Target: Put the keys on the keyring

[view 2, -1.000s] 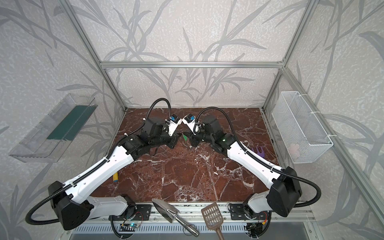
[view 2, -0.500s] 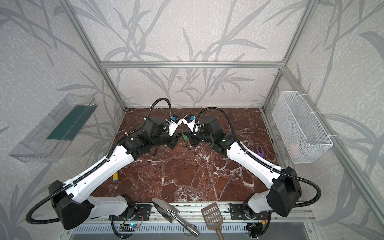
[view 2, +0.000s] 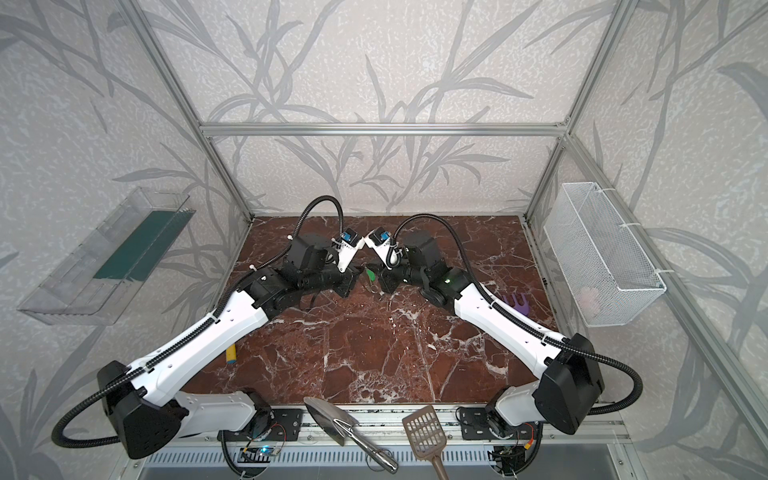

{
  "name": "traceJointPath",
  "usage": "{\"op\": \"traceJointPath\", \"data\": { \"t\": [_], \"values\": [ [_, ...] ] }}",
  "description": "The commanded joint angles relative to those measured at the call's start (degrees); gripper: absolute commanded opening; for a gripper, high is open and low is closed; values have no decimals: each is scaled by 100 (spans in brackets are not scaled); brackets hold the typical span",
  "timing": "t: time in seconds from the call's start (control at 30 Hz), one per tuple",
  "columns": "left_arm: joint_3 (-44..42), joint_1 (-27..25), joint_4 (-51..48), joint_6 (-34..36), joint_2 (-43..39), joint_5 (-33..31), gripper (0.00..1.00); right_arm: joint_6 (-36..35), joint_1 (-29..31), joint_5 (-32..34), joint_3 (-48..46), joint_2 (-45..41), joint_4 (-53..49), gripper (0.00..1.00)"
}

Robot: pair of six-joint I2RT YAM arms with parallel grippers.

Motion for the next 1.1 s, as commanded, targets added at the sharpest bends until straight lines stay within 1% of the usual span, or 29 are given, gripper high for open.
{"op": "traceJointPath", "data": {
  "t": [0.0,1.07],
  "values": [
    [144,-44,-60,97,36,-27,0,40,3,65,-2,-229,315,0],
    [10,-118,100,168,-175,177,0,26,5,219,161,-51,69,0]
  ]
}}
